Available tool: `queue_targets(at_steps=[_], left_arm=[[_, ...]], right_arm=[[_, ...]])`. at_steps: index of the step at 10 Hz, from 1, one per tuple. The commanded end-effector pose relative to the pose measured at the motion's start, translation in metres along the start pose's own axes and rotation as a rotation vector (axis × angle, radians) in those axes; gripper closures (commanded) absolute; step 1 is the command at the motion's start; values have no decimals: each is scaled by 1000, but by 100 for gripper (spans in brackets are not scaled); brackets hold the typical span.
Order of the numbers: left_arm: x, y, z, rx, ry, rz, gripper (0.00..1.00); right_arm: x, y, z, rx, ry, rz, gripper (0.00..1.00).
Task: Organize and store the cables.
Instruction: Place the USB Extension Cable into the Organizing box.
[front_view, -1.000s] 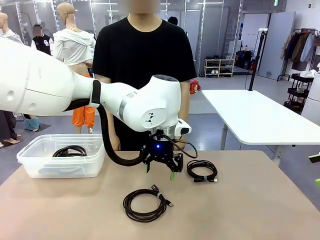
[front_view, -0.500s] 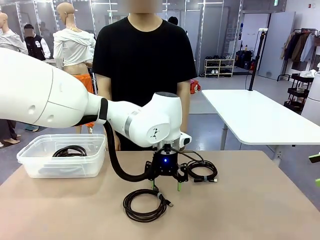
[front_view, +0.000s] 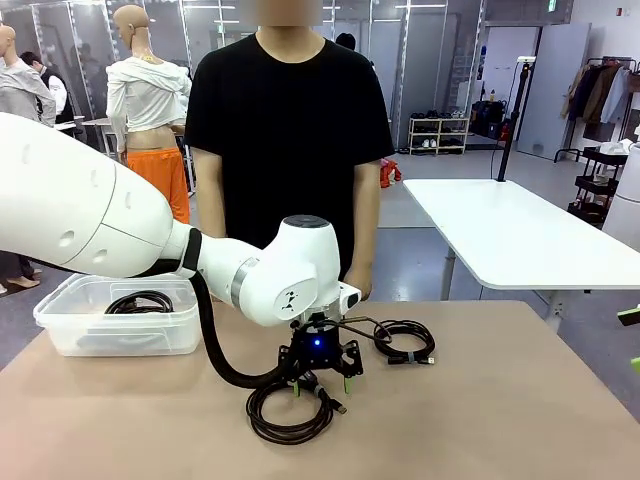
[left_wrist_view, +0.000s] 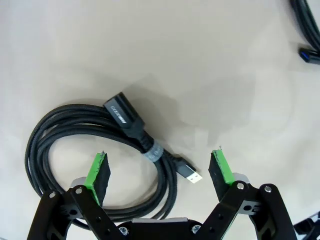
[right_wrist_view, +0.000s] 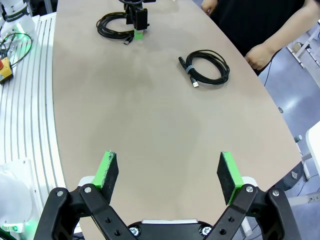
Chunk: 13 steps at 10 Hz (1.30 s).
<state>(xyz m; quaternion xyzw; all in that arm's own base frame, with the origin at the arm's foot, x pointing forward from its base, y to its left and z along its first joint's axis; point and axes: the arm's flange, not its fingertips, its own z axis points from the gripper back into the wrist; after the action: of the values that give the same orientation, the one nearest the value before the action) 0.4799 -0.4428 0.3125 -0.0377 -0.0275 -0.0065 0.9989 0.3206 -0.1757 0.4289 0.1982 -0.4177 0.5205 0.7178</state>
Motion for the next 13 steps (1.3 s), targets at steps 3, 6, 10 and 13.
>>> queue_targets(at_steps=[3, 6, 10, 13], left_arm=[[-8, 6, 1, -3, -10, 38, 45], [-2, 8, 1, 49, -24, 41, 100], [3, 8, 0, 42, -28, 36, 100], [4, 11, 13, 40, -51, 28, 100]], right_arm=[[2, -2, -1, -8, -10, -18, 0], [2, -2, -1, -8, -10, -18, 0], [2, -2, -1, -8, -10, -18, 0], [2, -2, -1, -8, -10, -18, 0]])
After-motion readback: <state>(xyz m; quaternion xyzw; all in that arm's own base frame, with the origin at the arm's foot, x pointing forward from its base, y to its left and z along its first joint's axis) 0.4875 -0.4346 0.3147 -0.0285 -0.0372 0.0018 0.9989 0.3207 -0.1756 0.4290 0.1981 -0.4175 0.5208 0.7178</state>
